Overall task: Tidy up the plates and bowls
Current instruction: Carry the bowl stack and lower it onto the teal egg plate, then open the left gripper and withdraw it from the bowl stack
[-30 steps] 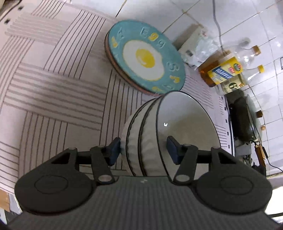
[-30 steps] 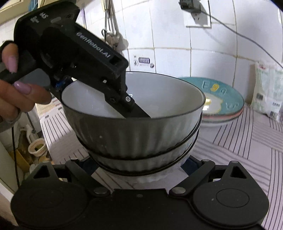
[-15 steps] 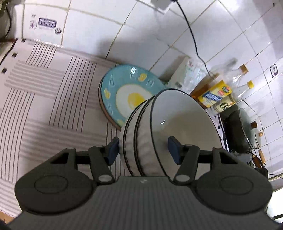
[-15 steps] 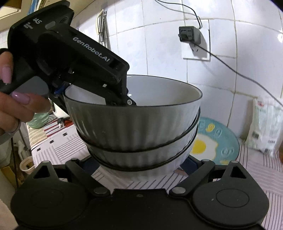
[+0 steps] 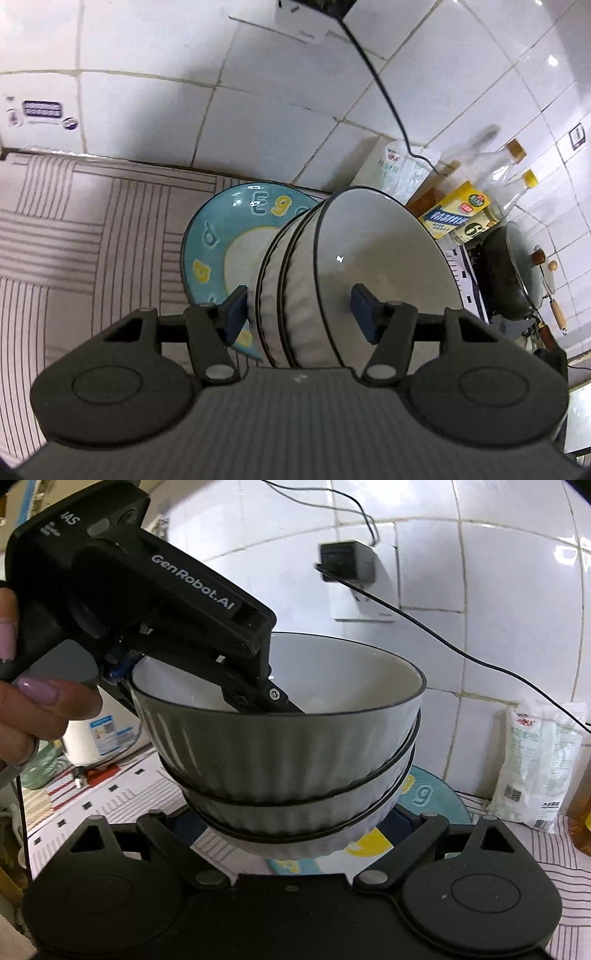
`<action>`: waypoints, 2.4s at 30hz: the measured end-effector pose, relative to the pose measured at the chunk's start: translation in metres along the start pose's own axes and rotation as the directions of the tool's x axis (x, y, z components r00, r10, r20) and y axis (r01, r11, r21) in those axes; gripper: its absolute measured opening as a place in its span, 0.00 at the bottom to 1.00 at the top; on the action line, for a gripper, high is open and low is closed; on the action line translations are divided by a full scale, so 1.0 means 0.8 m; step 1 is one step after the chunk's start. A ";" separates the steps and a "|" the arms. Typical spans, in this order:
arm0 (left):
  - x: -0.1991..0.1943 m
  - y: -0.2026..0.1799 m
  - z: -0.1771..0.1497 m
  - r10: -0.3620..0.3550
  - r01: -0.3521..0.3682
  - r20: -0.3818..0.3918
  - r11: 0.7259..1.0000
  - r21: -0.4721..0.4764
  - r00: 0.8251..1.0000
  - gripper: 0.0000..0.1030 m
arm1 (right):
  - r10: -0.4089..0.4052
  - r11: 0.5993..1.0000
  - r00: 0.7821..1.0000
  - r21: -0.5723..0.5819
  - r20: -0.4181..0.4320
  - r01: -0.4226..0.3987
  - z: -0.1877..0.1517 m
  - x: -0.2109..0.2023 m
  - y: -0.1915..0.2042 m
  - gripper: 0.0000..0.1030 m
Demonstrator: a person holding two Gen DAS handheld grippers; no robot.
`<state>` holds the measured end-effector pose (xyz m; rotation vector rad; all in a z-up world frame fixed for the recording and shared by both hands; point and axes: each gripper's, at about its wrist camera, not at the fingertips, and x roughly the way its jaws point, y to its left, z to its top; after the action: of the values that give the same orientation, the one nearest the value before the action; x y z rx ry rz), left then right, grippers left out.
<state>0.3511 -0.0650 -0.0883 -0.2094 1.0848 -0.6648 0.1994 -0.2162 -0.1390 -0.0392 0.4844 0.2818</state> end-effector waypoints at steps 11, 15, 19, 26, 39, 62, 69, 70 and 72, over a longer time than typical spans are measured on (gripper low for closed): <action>0.076 0.021 0.028 -0.008 0.005 -0.104 1.000 -0.030 0.995 0.57 | -0.041 0.998 0.995 0.040 -0.089 0.044 -0.024 0.047 -0.038 0.94; 0.090 0.028 0.031 -0.014 0.007 -0.122 0.998 -0.059 0.992 0.57 | -0.049 0.998 0.993 0.037 -0.110 0.054 -0.027 0.059 -0.039 0.94; 0.098 0.029 0.030 -0.012 0.005 -0.119 0.998 -0.057 0.993 0.57 | -0.057 0.997 0.989 0.036 -0.137 0.062 -0.025 0.068 -0.045 0.94; 0.107 0.029 0.031 0.009 -0.016 -0.110 0.998 -0.061 0.994 0.57 | -0.059 0.998 0.984 0.017 -0.171 0.062 -0.023 0.083 -0.045 0.94; 0.110 0.037 0.032 0.017 -0.028 -0.096 0.993 -0.119 0.995 0.59 | -0.062 0.998 0.984 0.012 -0.167 0.065 -0.022 0.091 -0.040 0.93; -0.006 -0.018 0.010 0.209 -0.209 0.106 0.978 -0.013 0.972 0.67 | -0.137 0.979 0.968 0.120 -0.211 0.165 0.015 0.016 0.002 0.94; -0.052 -0.041 -0.028 0.247 -0.244 0.127 0.969 -0.038 0.961 0.69 | -0.138 0.974 0.975 0.156 -0.176 0.166 0.018 -0.039 0.005 0.94; -0.059 -0.045 -0.035 0.261 -0.259 0.131 0.965 -0.032 0.956 0.70 | -0.137 0.973 0.975 0.161 -0.177 0.166 0.015 -0.047 0.005 0.94; -0.075 -0.052 -0.050 0.285 -0.284 0.138 0.958 -0.025 0.949 0.71 | -0.137 0.973 0.974 0.159 -0.180 0.167 0.010 -0.053 0.004 0.94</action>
<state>0.2822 -0.0560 -0.0428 -0.0987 0.9575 -0.3822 0.1659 -0.2230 -0.1123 0.0703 0.6687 0.0845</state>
